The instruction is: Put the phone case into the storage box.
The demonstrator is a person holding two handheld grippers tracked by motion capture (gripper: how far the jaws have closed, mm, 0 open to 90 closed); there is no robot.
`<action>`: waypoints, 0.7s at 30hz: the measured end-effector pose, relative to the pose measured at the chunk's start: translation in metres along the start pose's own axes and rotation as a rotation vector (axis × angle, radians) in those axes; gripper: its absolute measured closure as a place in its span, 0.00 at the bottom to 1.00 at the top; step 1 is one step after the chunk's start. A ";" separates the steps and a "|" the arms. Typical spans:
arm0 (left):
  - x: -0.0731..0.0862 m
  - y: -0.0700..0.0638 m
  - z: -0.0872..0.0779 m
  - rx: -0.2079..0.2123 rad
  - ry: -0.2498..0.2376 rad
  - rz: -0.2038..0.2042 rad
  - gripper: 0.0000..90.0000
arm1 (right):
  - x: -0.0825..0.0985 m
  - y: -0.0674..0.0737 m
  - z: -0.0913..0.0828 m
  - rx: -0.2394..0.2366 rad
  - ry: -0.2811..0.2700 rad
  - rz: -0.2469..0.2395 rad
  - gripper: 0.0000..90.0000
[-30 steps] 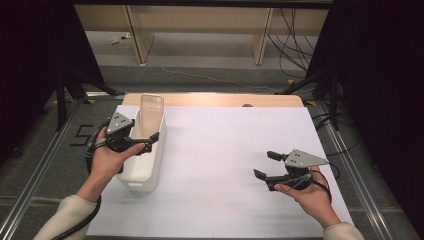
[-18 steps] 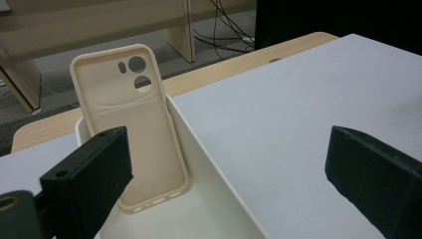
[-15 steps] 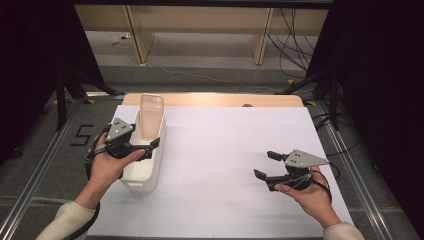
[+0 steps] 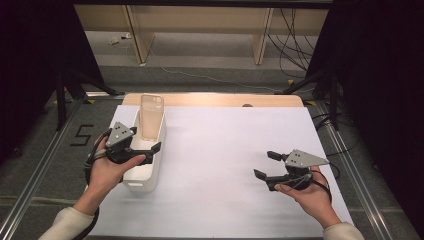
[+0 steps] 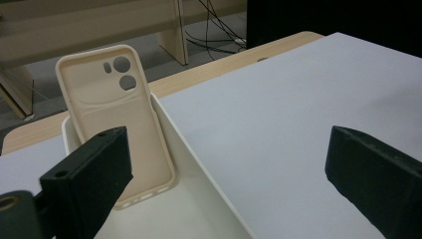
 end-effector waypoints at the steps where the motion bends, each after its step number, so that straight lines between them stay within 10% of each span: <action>1: 0.001 -0.001 -0.001 0.000 -0.002 -0.001 0.05 | 0.000 0.000 0.000 0.000 0.000 -0.001 0.24; 21: 0.014 -0.015 -0.013 0.048 -0.014 0.030 0.04 | 0.000 0.000 0.000 -0.002 -0.003 -0.001 0.24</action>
Point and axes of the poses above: each handheld gripper's, and its own axes: z roughly forward along the jaws, x roughly out of its underside, y roughly to its left, the point moved 2 cm from there along z, roughly forward along the jaws, and after that the axes turned 6 degrees about -z, right-handed, at the moved point
